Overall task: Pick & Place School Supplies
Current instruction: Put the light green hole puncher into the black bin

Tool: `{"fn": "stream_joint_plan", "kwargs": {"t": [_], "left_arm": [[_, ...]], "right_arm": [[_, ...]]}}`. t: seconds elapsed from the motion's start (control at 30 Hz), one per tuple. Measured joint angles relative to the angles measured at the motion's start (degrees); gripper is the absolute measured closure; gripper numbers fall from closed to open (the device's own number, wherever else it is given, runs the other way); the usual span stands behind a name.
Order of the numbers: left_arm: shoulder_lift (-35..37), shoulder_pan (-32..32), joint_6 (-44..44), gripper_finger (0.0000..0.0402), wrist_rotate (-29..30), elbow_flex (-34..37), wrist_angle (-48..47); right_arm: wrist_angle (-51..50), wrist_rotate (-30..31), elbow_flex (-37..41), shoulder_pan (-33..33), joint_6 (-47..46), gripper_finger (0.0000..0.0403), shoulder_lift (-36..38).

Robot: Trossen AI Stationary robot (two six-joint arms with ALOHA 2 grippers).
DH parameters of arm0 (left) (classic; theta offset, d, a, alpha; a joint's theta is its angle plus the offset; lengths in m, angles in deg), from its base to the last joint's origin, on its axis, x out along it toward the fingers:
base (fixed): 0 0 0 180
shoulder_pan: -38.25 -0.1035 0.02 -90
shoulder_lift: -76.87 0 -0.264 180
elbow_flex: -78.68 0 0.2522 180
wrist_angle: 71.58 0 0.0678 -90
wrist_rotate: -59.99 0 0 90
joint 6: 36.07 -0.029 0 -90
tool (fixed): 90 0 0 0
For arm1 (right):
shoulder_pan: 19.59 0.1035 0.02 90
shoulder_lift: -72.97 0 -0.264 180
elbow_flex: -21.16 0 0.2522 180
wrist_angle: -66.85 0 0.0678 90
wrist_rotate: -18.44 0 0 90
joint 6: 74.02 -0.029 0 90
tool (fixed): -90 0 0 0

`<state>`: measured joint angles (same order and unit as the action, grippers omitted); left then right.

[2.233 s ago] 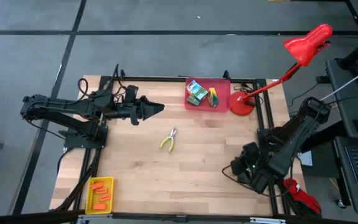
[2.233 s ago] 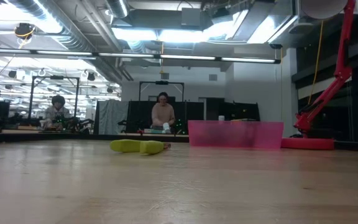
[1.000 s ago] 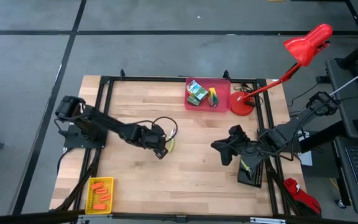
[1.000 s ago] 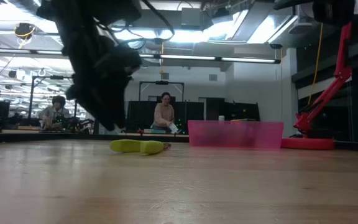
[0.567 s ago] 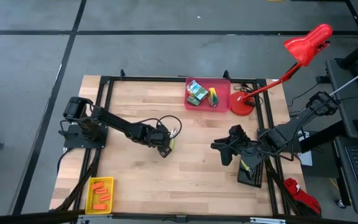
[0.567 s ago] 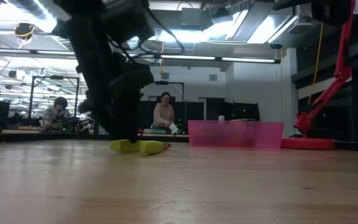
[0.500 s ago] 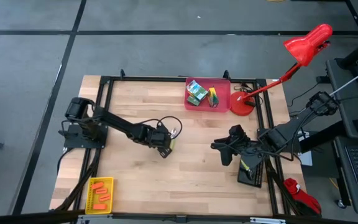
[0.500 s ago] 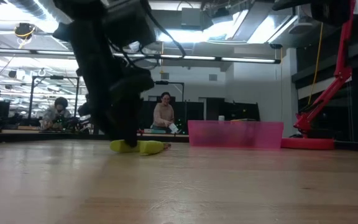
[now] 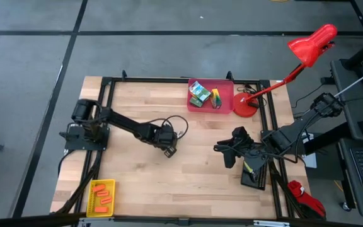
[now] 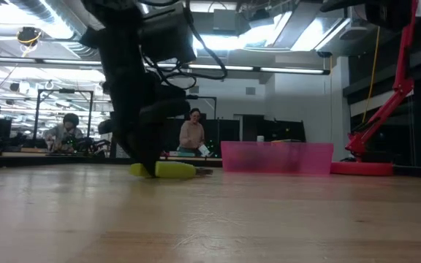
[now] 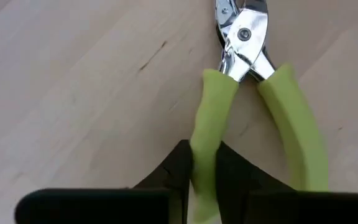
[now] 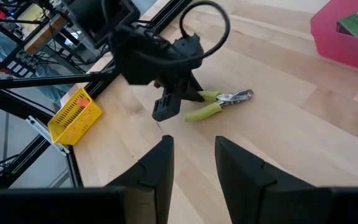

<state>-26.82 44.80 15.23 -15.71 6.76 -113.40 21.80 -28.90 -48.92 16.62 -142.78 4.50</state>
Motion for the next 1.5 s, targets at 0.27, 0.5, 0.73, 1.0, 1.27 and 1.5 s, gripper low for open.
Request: {"fn": "stream_joint_plan", "kwargs": {"t": [0.27, 0.5, 0.73, 1.0, 1.27, 1.5], "left_arm": [[6.2, -4.4, -5.1, 0.0364, -14.8, 0.1, 14.7], [12.6, -8.3, -0.5, 0.0364, -21.1, 0.0, 36.0], [12.2, -10.3, 6.9, 0.0364, -22.8, 0.0, 52.4], [12.2, -10.4, 9.6, 0.0364, -22.6, 0.0, 63.9], [12.2, -9.6, 9.6, 0.0364, -21.9, 0.0, 64.9], [12.2, -9.6, 9.5, 0.0364, -21.7, 0.0, 67.2]], "right_arm": [[3.3, 0.0, 0.0, 0.0, 0.8, 0.0285, 0.0], [18.5, -0.1, 0.0, -0.1, 7.6, 0.0285, 0.2], [36.9, -6.4, 0.0, -2.3, 17.4, 0.0285, 0.2], [42.2, -7.2, 0.0, -5.9, 15.0, 0.0285, 0.2], [43.9, -8.4, 0.0, -8.6, 13.6, 0.0285, 0.2], [39.1, -8.6, 0.0, -9.6, 10.6, 0.0284, 0.2]]}}
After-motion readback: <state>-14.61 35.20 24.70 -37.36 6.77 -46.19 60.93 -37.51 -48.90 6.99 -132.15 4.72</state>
